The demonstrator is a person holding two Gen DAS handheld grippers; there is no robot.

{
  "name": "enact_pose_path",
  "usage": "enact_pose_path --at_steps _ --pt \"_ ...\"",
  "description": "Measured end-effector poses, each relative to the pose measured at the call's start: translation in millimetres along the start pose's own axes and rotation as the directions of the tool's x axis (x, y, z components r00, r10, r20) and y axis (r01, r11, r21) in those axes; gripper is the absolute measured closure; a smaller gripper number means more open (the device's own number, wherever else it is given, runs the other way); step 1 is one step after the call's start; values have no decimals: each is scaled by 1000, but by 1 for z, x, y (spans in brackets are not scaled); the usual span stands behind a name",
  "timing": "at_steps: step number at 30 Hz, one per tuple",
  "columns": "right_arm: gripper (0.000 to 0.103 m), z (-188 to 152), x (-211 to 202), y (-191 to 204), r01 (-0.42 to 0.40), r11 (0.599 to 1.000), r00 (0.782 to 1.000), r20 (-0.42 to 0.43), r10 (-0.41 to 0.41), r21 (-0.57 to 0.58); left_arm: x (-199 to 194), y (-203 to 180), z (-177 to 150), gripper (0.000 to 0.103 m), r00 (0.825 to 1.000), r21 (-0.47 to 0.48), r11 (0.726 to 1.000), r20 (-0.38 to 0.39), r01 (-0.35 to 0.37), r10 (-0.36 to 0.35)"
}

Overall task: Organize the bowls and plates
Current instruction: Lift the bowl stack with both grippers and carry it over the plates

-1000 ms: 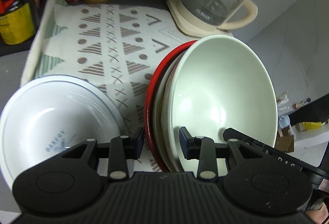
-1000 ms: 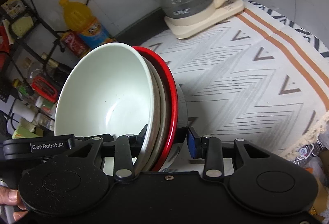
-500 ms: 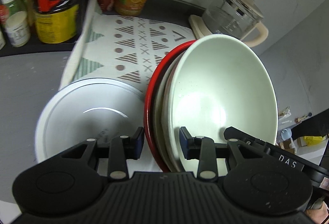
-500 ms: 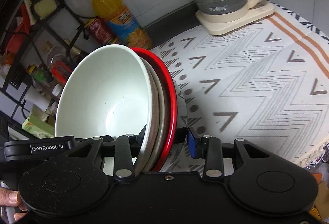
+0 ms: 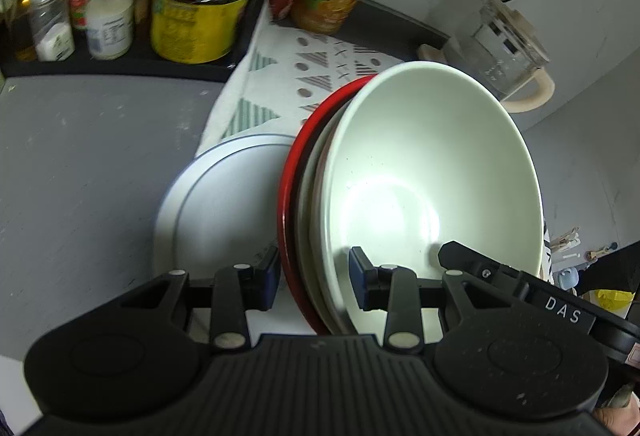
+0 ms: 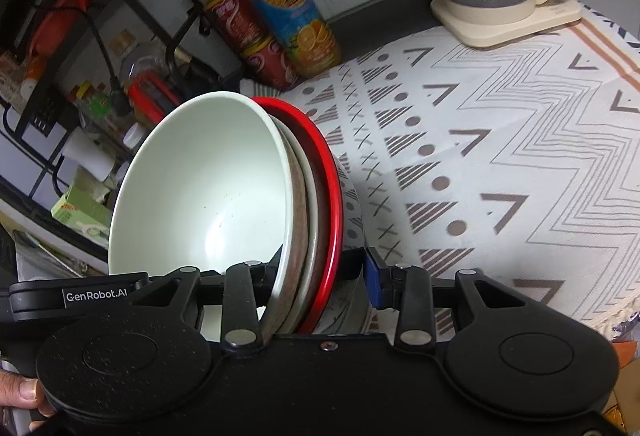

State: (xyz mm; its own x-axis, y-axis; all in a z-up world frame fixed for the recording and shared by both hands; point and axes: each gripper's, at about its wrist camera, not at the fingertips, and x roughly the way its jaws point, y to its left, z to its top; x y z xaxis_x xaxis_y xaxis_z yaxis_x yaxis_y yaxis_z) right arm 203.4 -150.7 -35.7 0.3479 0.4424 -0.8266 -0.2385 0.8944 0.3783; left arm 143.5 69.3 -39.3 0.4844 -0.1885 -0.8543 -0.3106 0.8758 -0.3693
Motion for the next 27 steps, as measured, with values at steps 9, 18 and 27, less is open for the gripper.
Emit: enact_pose_path --at_steps 9,18,27 --pt "67 -9 23 14 4 1000 998 -58 -6 -28 4 28 -4 68 1000 -47 999 -21 -19 18" --pt "67 -14 37 23 21 999 995 -100 -26 -51 12 48 -6 68 998 -82 996 -46 -39 35" --pt "67 -13 44 23 35 998 993 -110 -40 -46 13 52 -6 68 999 -80 996 -43 -37 33"
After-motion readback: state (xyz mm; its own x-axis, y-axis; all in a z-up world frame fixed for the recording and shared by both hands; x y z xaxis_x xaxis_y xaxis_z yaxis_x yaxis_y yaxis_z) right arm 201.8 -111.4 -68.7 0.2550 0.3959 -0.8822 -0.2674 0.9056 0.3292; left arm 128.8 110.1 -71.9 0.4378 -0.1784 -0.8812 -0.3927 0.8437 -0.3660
